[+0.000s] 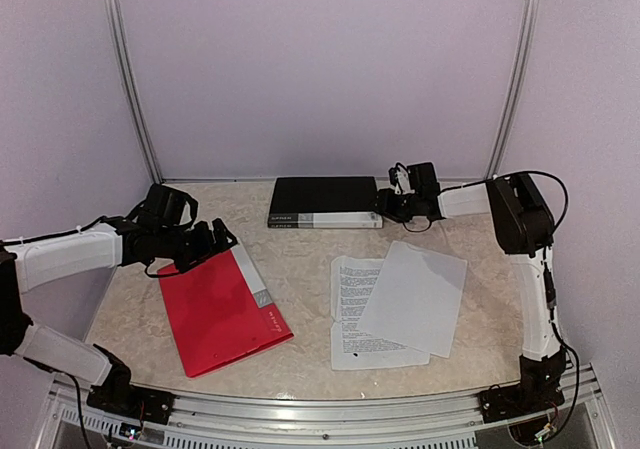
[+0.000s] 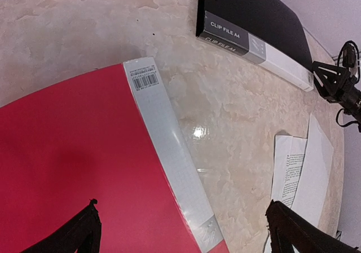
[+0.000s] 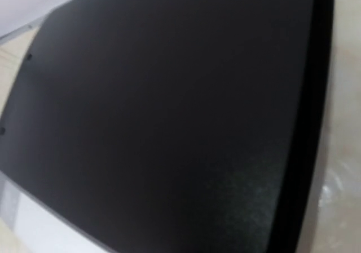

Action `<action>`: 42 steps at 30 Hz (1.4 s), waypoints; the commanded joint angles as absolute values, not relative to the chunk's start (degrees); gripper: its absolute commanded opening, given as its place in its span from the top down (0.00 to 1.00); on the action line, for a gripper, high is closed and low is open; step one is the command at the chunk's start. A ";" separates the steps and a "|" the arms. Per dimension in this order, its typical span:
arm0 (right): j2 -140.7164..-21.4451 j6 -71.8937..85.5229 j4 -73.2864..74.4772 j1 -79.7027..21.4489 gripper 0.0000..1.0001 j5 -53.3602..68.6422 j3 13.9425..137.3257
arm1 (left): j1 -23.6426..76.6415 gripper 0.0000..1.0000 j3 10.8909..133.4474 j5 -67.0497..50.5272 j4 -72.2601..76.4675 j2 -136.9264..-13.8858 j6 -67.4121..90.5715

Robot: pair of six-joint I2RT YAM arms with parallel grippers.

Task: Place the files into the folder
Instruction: Move the folder with files to the corner of the board.

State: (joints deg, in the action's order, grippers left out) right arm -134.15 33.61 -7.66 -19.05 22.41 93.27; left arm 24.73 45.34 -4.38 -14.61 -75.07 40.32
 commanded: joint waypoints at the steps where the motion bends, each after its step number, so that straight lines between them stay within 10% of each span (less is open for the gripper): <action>1: -135.98 35.68 -10.91 -18.49 0.49 26.02 94.21 | 25.20 0.01 44.30 -4.27 -14.24 -75.17 40.50; 15: -139.38 41.05 -16.01 -18.47 0.58 31.78 93.68 | 40.32 0.01 49.01 -1.52 -14.17 -83.15 25.44; 25: -137.61 43.68 -20.72 -18.52 1.00 32.59 91.21 | 58.44 0.01 55.87 13.80 -31.18 -87.42 18.08; 42: -129.88 43.90 -25.31 -18.49 1.00 32.62 82.04 | 64.60 0.01 67.75 21.08 -55.02 -107.36 13.88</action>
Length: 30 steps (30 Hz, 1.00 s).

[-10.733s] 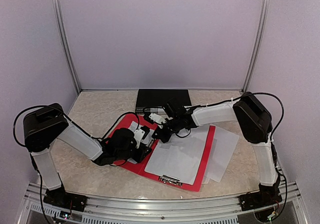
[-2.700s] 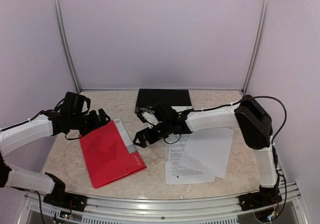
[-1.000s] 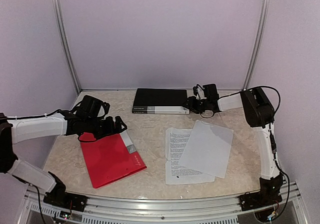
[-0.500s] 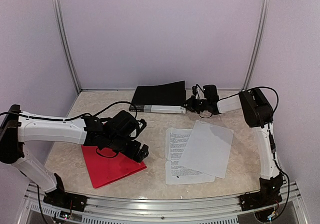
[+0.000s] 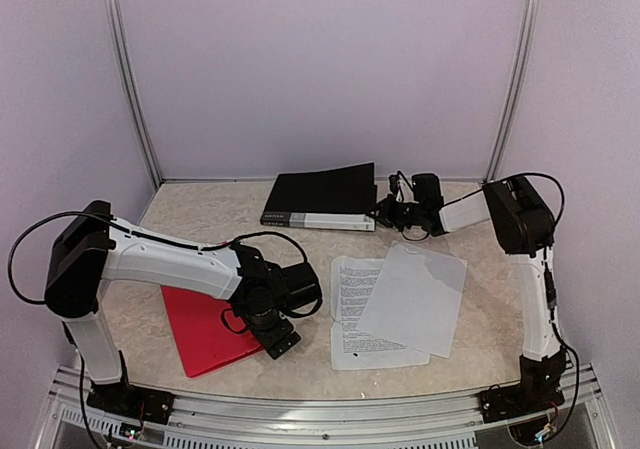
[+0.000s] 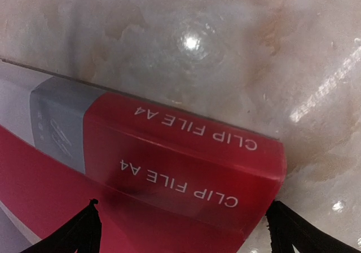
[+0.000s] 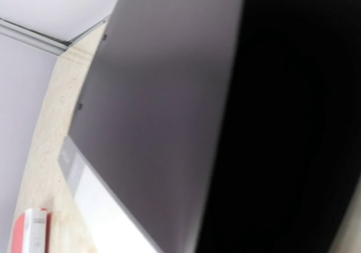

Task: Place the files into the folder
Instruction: Move the folder with files to the corner of the board.

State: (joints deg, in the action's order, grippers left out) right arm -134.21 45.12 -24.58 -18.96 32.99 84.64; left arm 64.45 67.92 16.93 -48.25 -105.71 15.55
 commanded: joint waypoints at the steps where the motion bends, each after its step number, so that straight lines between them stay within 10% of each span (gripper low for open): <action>1: -129.34 43.79 -25.40 -18.46 1.00 32.54 81.40 | 64.60 0.01 67.52 22.09 -55.74 -107.64 13.67; 30: -115.24 37.43 -23.88 -26.14 1.00 20.84 71.36 | 34.17 0.01 72.77 39.01 -60.50 -111.43 11.34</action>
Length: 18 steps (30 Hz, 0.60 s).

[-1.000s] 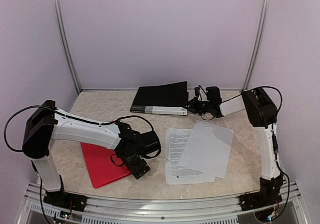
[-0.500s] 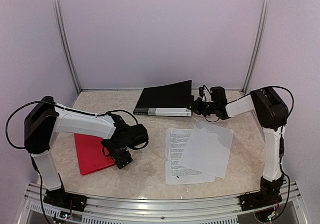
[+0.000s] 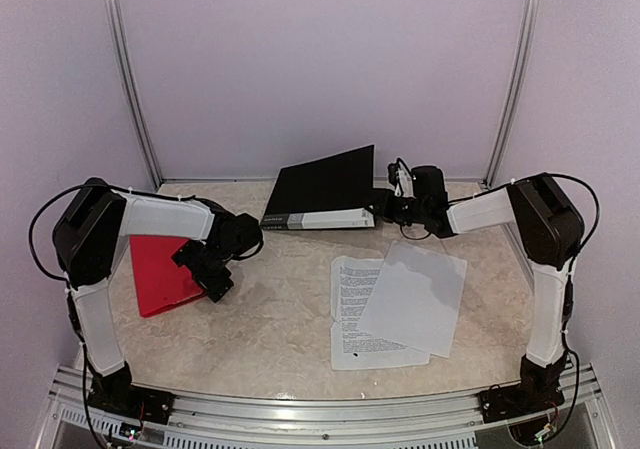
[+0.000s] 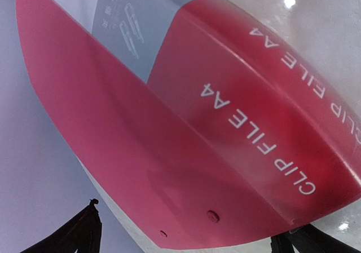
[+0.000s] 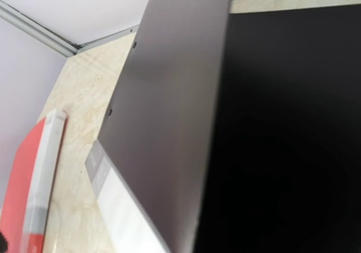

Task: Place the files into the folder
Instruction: Move the folder with files to the corner of the board, then open the folder at the center of the board.

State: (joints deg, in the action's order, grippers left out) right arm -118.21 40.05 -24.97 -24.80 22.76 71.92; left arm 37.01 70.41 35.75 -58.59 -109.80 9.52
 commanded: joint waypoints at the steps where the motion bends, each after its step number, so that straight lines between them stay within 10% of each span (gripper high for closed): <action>1: -114.97 37.18 -24.20 -26.45 1.00 20.61 71.26 | 33.51 0.01 73.26 39.87 -61.53 -111.84 12.25; 18: -101.16 17.27 -28.06 -40.68 1.00 1.54 55.77 | 40.69 0.01 69.87 15.27 -52.53 -89.70 13.73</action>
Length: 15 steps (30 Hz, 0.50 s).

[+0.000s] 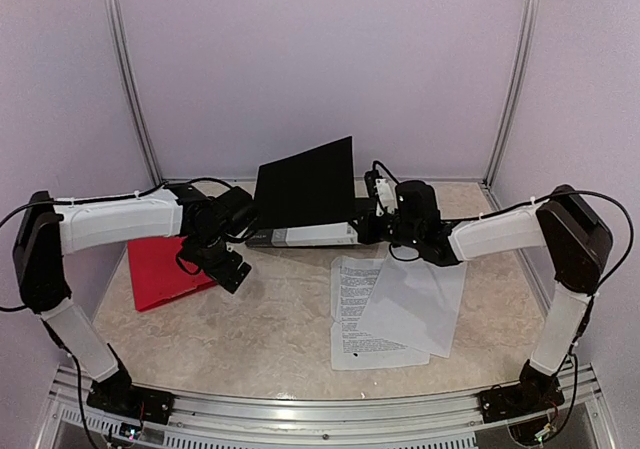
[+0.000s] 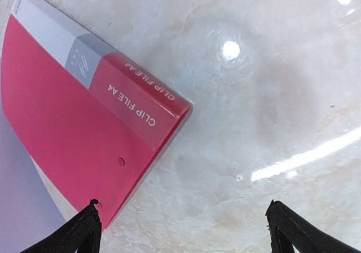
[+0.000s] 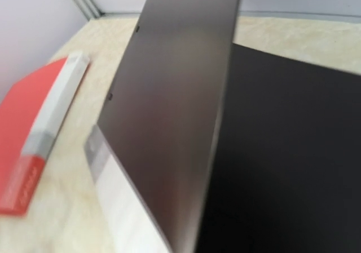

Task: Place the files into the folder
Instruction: Open the folder at the center of the board.

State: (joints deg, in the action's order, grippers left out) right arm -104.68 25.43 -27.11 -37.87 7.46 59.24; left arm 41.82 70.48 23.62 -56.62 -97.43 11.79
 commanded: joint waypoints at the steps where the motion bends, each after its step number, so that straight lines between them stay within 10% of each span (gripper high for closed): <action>1: -100.62 15.02 -27.98 -42.21 1.00 -0.02 55.04 | 39.81 0.01 69.92 13.40 -51.73 -86.73 14.75; 15: -105.32 -13.75 -24.21 -65.68 1.00 -35.54 56.24 | 22.61 0.01 68.87 -6.48 -46.61 -68.56 36.77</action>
